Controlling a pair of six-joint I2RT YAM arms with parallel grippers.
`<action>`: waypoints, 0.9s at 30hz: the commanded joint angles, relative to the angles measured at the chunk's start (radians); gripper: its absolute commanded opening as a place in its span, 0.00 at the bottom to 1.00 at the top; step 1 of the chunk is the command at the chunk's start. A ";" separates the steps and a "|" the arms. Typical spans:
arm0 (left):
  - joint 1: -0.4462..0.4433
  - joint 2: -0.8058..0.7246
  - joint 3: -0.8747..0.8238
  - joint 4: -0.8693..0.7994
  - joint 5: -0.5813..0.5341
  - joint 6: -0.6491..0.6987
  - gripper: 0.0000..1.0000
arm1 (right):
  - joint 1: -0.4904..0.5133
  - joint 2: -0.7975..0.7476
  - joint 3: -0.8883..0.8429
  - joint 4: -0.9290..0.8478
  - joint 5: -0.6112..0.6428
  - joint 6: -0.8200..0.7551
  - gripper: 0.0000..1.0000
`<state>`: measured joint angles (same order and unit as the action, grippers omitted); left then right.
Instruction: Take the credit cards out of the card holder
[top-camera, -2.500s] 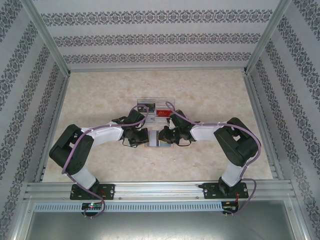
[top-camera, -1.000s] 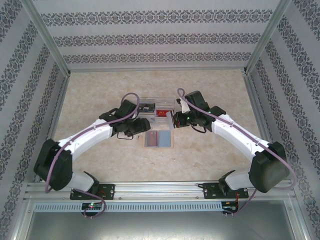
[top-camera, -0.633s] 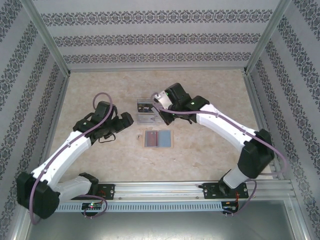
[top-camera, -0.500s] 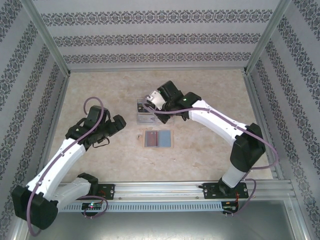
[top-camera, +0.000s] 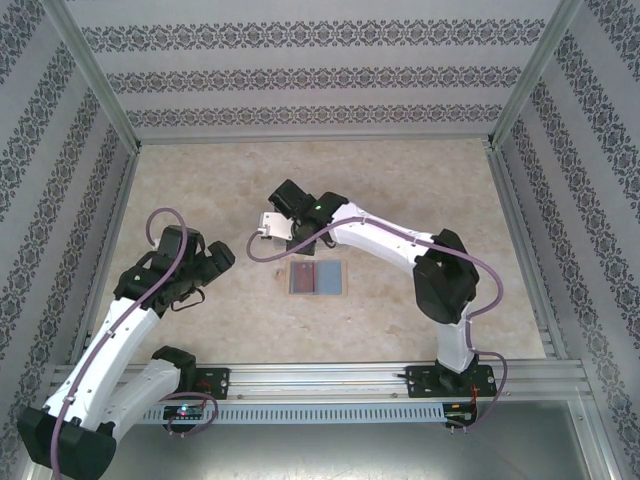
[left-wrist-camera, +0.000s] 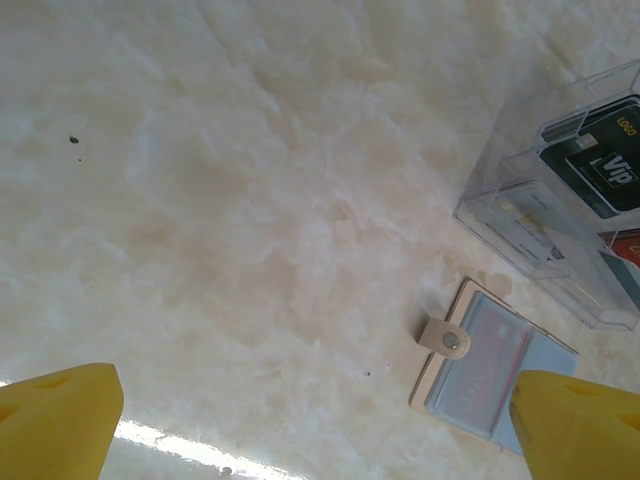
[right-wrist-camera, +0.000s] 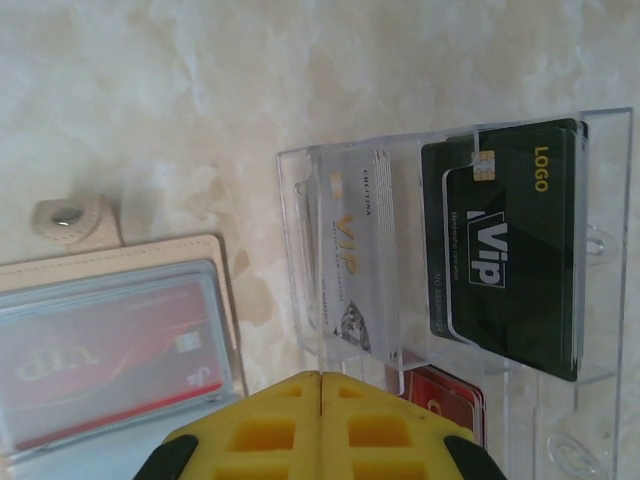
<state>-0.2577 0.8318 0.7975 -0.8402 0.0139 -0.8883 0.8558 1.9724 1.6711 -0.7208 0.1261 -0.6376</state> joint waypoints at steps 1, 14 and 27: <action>0.017 -0.019 -0.008 -0.067 -0.017 -0.011 1.00 | 0.006 0.040 0.048 0.022 0.086 -0.061 0.00; 0.028 -0.051 -0.024 -0.089 -0.013 -0.012 1.00 | 0.002 0.126 0.073 0.049 0.104 -0.068 0.00; 0.034 -0.092 -0.037 -0.104 -0.009 -0.015 1.00 | -0.007 0.179 0.087 0.108 0.202 0.002 0.08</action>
<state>-0.2398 0.7582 0.7761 -0.8886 0.0143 -0.8913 0.8574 2.1242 1.7279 -0.6491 0.2569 -0.6666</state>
